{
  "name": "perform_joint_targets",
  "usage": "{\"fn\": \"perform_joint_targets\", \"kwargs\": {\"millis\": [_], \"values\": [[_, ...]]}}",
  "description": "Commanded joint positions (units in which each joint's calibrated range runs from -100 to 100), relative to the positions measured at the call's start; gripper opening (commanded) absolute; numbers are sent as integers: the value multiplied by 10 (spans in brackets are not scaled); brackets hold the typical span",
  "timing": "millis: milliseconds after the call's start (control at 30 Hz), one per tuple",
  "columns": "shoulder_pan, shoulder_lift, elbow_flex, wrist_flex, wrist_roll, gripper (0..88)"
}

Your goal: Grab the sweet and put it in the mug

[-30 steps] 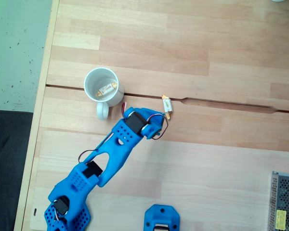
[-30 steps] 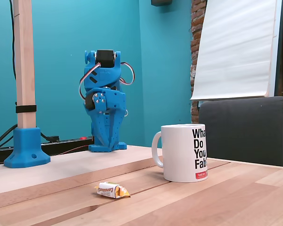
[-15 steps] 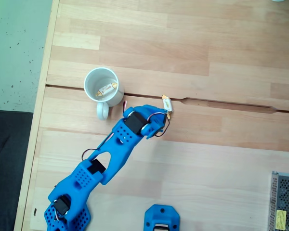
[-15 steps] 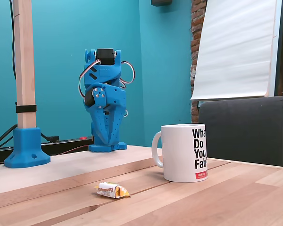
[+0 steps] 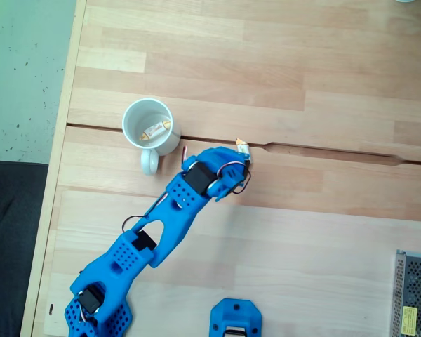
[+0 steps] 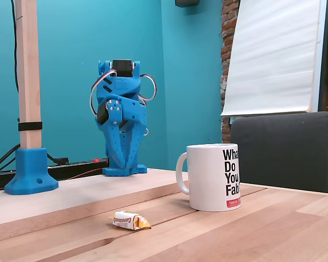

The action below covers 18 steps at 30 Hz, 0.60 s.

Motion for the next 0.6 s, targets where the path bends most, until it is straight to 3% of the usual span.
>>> {"fn": "perform_joint_targets", "kwargs": {"millis": [0, 567], "values": [[5, -4, -32, -22, 0, 0], [0, 55, -32, -81, 0, 0]]}}
